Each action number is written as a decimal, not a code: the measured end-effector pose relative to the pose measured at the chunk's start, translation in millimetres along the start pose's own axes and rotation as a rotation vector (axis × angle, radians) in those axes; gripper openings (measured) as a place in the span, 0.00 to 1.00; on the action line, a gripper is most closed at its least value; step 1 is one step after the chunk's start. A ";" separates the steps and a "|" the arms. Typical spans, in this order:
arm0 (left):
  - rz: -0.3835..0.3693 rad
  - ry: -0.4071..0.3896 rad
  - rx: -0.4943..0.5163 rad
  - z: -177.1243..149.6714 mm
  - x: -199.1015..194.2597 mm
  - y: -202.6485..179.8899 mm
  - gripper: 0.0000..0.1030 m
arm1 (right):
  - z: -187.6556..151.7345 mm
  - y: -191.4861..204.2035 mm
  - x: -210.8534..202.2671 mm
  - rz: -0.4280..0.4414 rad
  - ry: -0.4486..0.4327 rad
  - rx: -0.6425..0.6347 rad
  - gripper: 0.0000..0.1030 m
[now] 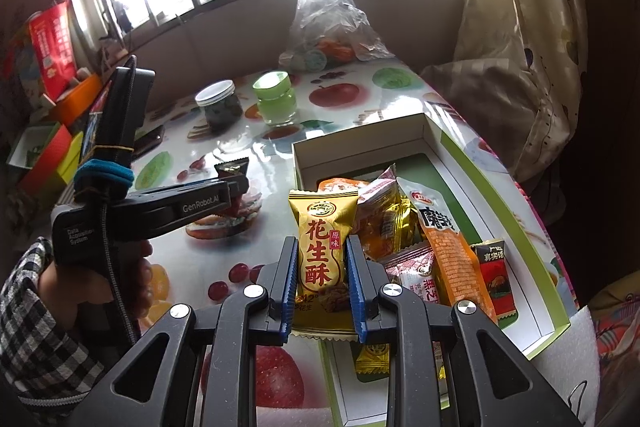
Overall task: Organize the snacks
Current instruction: 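Carry both held packets to the green box and lower them inside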
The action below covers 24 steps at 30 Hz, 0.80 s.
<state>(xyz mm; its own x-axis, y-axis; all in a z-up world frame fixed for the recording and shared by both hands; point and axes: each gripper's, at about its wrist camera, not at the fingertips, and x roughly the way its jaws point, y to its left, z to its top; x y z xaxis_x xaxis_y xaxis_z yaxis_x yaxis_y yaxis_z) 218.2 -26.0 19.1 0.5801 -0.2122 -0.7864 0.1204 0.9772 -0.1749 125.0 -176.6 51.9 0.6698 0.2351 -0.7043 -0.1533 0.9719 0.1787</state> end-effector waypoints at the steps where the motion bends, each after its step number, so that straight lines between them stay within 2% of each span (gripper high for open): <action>1: -0.001 -0.006 0.001 -0.3 -4.4 -0.3 0.23 | -0.4 0.8 -1.4 0.001 -0.002 -0.002 0.21; 14: -0.035 -0.078 0.021 -9.3 -57.4 -13.9 0.23 | -3.9 6.2 -28.4 -0.005 -0.044 -0.008 0.21; 24: -0.060 -0.095 0.052 -21.1 -80.0 -28.0 0.23 | -7.9 6.4 -47.7 -0.018 -0.069 -0.008 0.21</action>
<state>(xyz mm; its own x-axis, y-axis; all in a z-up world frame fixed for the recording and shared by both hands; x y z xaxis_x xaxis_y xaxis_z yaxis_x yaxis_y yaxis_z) 151.5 -36.6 74.4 0.6443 -0.2715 -0.7149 0.1973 0.9622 -0.1876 86.3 -181.5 81.2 0.7209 0.2163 -0.6584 -0.1465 0.9761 0.1602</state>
